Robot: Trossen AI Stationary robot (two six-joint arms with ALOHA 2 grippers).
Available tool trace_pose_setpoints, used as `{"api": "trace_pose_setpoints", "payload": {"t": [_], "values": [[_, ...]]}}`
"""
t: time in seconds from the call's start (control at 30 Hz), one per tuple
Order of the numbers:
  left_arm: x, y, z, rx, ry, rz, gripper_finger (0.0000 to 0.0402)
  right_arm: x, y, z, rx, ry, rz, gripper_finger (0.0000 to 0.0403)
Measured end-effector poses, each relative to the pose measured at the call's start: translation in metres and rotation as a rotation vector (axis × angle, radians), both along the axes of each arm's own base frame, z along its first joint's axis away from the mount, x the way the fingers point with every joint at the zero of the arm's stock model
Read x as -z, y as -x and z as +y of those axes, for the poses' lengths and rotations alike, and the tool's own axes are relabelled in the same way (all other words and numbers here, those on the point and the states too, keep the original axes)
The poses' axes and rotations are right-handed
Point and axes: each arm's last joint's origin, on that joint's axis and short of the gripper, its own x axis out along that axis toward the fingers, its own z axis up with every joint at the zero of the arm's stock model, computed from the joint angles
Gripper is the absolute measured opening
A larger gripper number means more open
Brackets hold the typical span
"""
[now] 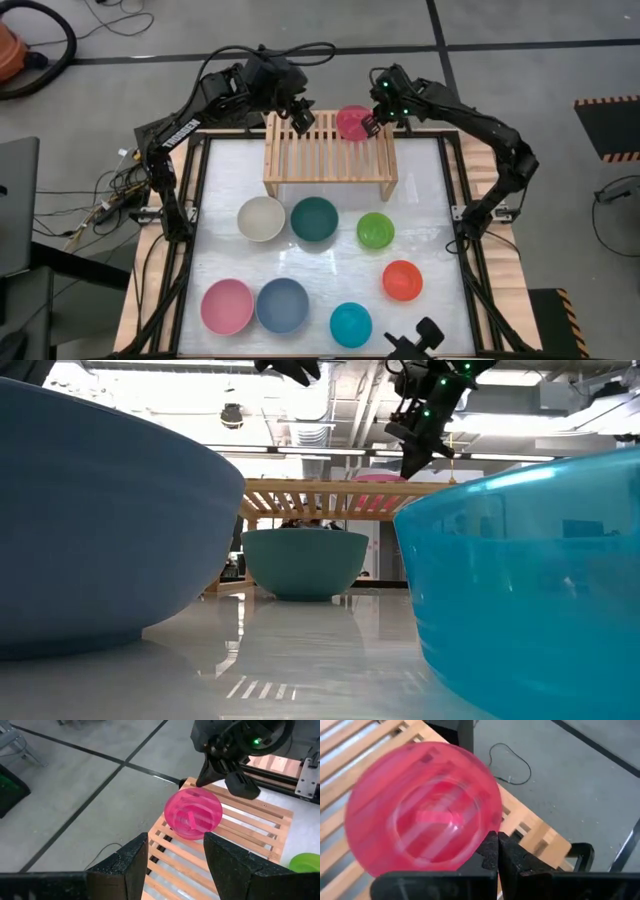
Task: Place and stack bowls onto a shelf
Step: Put the right small pink bowl on the shelf
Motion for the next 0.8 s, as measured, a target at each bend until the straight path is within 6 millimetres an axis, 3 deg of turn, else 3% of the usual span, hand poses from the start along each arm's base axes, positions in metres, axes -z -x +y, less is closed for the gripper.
{"api": "trace_pose_setpoints", "payload": {"t": [0.2, 0.4, 0.8], "values": [[0.0, 0.0, 0.0, -0.001, 0.001, 0.0, 0.0178, 0.018, -0.019, 0.0, -0.045, -0.011, 0.043, 0.0019], [0.0, 0.0, 0.0, -0.001, 0.002, -0.001, 0.0178, 0.017, -0.027, -0.007, -0.041, 0.004, 0.046, 0.0019], [0.0, 0.0, 0.0, -0.001, 0.001, -0.002, 0.0178, 0.021, -0.015, -0.019, 0.02, -0.012, 0.101, 0.0018]]}}
